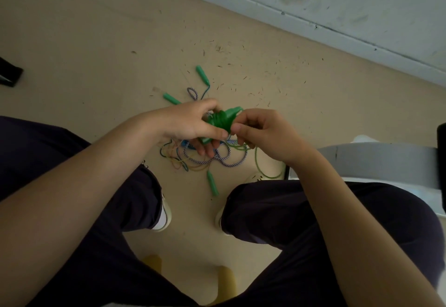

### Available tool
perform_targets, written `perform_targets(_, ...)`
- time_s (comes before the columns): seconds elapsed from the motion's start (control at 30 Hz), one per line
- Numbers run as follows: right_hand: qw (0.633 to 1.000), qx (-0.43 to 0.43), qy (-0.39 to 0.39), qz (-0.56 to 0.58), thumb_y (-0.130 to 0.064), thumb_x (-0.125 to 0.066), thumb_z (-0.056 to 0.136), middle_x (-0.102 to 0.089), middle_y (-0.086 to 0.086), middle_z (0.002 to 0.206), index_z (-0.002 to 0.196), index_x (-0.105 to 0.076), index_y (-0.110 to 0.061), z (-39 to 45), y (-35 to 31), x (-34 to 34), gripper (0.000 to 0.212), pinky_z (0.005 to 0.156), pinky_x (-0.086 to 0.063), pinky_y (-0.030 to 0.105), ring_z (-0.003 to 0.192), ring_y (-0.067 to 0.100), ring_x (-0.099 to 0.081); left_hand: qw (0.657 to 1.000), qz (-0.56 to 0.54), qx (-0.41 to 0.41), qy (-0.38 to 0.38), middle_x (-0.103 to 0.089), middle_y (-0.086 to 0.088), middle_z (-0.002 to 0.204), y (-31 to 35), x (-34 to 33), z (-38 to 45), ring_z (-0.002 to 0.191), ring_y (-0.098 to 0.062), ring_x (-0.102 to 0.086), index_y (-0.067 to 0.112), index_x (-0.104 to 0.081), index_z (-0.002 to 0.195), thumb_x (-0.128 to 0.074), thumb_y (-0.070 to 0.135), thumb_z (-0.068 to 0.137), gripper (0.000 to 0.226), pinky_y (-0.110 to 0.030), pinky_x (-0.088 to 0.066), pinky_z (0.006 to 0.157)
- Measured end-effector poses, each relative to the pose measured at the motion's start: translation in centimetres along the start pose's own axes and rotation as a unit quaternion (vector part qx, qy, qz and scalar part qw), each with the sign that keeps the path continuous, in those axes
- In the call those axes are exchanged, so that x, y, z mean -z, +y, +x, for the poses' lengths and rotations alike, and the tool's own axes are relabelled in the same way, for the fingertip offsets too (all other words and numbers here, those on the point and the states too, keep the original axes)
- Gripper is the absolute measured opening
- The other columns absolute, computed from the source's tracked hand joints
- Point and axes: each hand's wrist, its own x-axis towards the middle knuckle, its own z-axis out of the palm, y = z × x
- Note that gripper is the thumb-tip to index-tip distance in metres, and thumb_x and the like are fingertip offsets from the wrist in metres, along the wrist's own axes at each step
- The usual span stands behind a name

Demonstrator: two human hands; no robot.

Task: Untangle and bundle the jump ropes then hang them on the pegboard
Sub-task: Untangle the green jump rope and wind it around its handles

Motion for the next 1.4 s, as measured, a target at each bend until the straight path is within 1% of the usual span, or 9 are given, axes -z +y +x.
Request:
perform_targets(0.2,0.997,0.001,0.025,0.073,-0.008,-0.060,0.095,-0.060,0.004,0.076,0.094,-0.067,-0.006,0.2,0.3,0.3,0.007,0.056,-0.045,0.019,0.058,0.008,-0.050,0.995,-0.050,-0.034,0.077,-0.070,-0.005,0.097,-0.2,-0.2,0.3,0.068,-0.024,-0.073,0.019,-0.051,0.110,-0.070,0.017,0.092,0.027,-0.027,-0.050,0.045)
perform_targets(0.37,0.997,-0.052,0.045,-0.034,-0.008,-0.060,0.095,-0.066,0.003,0.081,0.100,-0.063,-0.015,0.5,1.4,1.7,0.008,0.053,-0.048,0.029,0.052,0.014,-0.055,0.955,-0.092,-0.074,0.274,-0.067,-0.010,0.113,-0.2,1.1,0.8,0.068,-0.018,-0.074,0.018,-0.044,0.115,-0.062,0.018,0.097,0.026,-0.025,-0.049,0.046)
perform_targets(0.47,0.994,-0.069,0.039,-0.079,-0.008,-0.061,0.094,-0.071,0.004,0.084,0.102,-0.063,-0.016,0.5,2.3,3.0,0.012,0.067,-0.056,0.034,0.065,0.017,-0.067,0.936,-0.094,-0.077,0.329,-0.067,-0.005,0.116,-0.5,1.7,0.9,0.085,-0.015,-0.075,0.017,-0.044,0.120,-0.063,0.021,0.097,0.030,-0.029,-0.058,0.060)
perform_targets(0.6,0.975,-0.083,-0.008,-0.205,-0.030,-0.076,0.084,-0.065,-0.006,0.120,0.124,-0.060,-0.021,0.2,3.0,4.1,0.043,0.103,-0.046,0.029,0.112,0.009,-0.060,0.961,-0.034,-0.064,0.269,-0.066,0.005,0.112,-0.7,1.4,0.9,0.103,-0.014,-0.066,0.026,-0.052,0.116,-0.069,0.032,0.091,0.030,-0.040,-0.052,0.094)
perform_targets(0.73,0.999,-0.022,-0.001,-0.028,-0.023,-0.081,0.080,-0.061,-0.004,0.132,0.139,-0.049,-0.018,0.4,2.1,2.3,0.068,0.112,-0.039,0.031,0.126,0.007,-0.054,0.982,-0.095,-0.096,0.135,-0.071,-0.008,0.116,-0.3,-0.4,0.7,0.112,-0.023,-0.067,0.020,-0.057,0.115,-0.073,0.032,0.078,0.041,-0.044,-0.048,0.105)
perform_targets(0.87,0.991,-0.016,-0.039,0.123,0.001,-0.068,0.088,-0.072,0.019,0.107,0.131,-0.050,-0.005,0.4,1.6,0.3,0.047,0.092,-0.056,0.041,0.095,0.028,-0.071,0.979,-0.143,-0.110,0.099,-0.067,-0.018,0.121,-0.3,-1.2,0.6,0.112,-0.028,-0.067,0.017,-0.059,0.114,-0.073,0.028,0.078,0.040,-0.040,-0.052,0.099)
perform_targets(1.0,0.999,-0.043,0.012,0.015,-0.009,-0.058,0.098,-0.057,0.001,0.057,0.108,-0.060,-0.009,0.4,1.5,0.1,0.011,0.055,-0.050,0.034,0.050,0.018,-0.054,0.971,-0.142,-0.105,0.161,-0.068,-0.013,0.117,-0.4,-0.9,0.8,0.108,-0.026,-0.069,0.016,-0.056,0.113,-0.072,0.023,0.083,0.035,-0.042,-0.054,0.095)
perform_targets(1.23,0.999,0.004,0.027,-0.036,-0.023,-0.060,0.097,-0.037,0.007,0.058,0.093,-0.067,-0.014,0.3,0.9,1.0,0.013,0.052,-0.027,0.031,0.054,0.021,-0.030,0.955,-0.060,-0.071,0.283,-0.075,-0.008,0.090,-0.2,0.2,0.7,0.062,-0.013,-0.072,0.018,-0.057,0.110,-0.074,0.013,0.089,0.027,-0.025,-0.054,0.053)
perform_targets(1.4,0.990,0.082,0.081,-0.081,-0.018,-0.067,0.093,-0.052,0.012,0.064,0.088,-0.068,-0.021,0.1,0.4,1.3,0.006,0.055,-0.035,0.025,0.057,0.010,-0.039,0.992,0.082,-0.024,0.091,-0.077,-0.006,0.087,0.1,-1.1,0.2,0.079,-0.028,-0.074,0.021,-0.063,0.120,-0.077,0.013,0.086,0.038,-0.034,-0.056,0.068)
